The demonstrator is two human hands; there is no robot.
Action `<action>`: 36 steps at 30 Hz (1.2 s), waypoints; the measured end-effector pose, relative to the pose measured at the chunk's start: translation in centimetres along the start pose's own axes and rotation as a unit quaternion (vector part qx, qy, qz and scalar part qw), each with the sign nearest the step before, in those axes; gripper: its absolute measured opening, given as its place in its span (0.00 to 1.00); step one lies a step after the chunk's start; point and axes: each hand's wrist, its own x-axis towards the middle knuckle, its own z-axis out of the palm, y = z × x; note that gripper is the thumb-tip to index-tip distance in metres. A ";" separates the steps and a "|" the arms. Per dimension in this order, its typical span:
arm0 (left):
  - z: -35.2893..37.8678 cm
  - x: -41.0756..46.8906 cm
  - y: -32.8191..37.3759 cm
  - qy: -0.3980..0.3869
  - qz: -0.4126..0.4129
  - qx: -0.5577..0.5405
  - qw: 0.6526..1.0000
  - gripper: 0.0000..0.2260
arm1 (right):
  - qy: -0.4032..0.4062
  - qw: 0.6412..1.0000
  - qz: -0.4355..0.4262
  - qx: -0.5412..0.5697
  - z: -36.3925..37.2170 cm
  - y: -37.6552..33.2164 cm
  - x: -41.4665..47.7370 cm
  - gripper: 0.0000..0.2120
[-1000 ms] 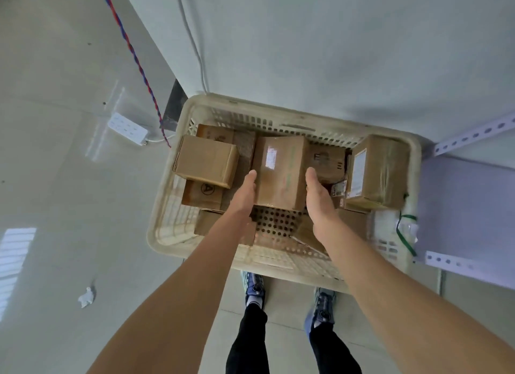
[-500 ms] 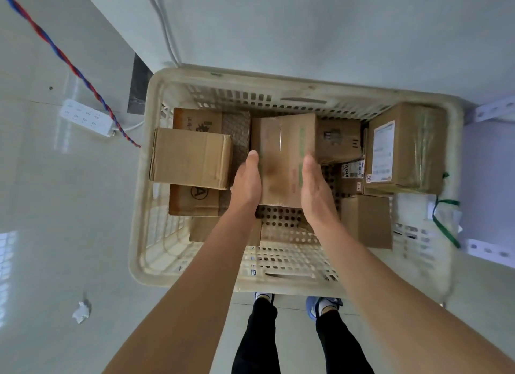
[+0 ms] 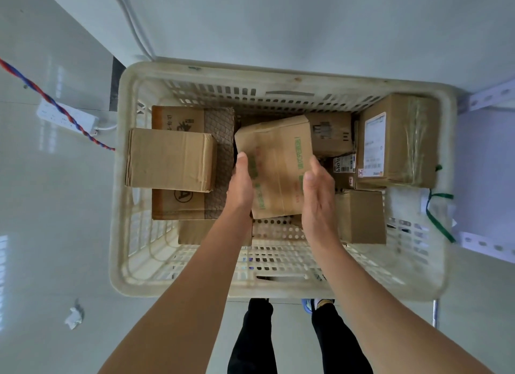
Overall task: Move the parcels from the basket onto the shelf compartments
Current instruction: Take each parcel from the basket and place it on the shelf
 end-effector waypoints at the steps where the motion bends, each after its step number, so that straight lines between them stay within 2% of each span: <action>1: 0.1 -0.6 0.3 -0.008 0.001 0.004 1.000 0.46 | 0.009 1.000 0.010 0.010 -0.3 -0.3 0.6 0.32; 3: 0.0 -1.1 0.3 -0.021 0.009 0.007 1.000 0.34 | 0.007 0.996 0.077 0.033 -1.0 -0.6 2.3 0.38; 4: 0.0 -1.1 0.2 -0.024 0.010 0.003 1.000 0.32 | -0.007 0.990 0.130 0.043 -1.4 -0.8 3.2 0.44; 5: -0.1 -1.4 0.2 -0.025 0.008 -0.002 1.000 0.32 | -0.025 0.982 0.180 0.055 -1.7 -1.2 3.9 0.52; 7: -0.2 -1.9 0.3 -0.019 -0.001 -0.013 1.000 0.40 | -0.048 0.967 0.237 0.079 -2.6 -1.6 4.9 0.64; 8: -0.2 -2.3 0.4 -0.017 -0.001 -0.023 1.000 0.41 | -0.056 0.964 0.245 0.086 -3.0 -2.0 5.0 0.64; 12: -0.6 -4.9 0.6 -0.033 0.034 -0.054 0.997 0.39 | -0.056 0.962 0.231 0.130 -5.1 -3.6 3.2 0.49; 17: -0.7 -9.8 0.4 -0.064 0.073 -0.060 0.993 0.37 | -0.030 0.966 0.210 0.145 -8.1 -6.5 -0.5 0.46; 21: -1.1 -13.7 0.4 -0.085 0.098 -0.087 0.988 0.40 | -0.029 0.974 0.163 0.157 -10.9 -9.7 -4.1 0.46; 26: -1.7 -20.1 0.4 -0.103 0.152 -0.103 0.978 0.42 | 0.024 0.970 0.104 0.218 -14.6 -12.9 -8.9 0.33; 32: -1.3 -28.9 -1.3 -0.106 0.248 -0.145 0.952 0.37 | -0.013 0.959 0.045 0.280 -19.1 -15.2 -16.2 0.37; 36: -0.1 -35.2 -2.5 -0.091 0.311 -0.144 0.935 0.36 | -0.018 0.953 0.006 0.302 -22.5 -16.1 -20.5 0.36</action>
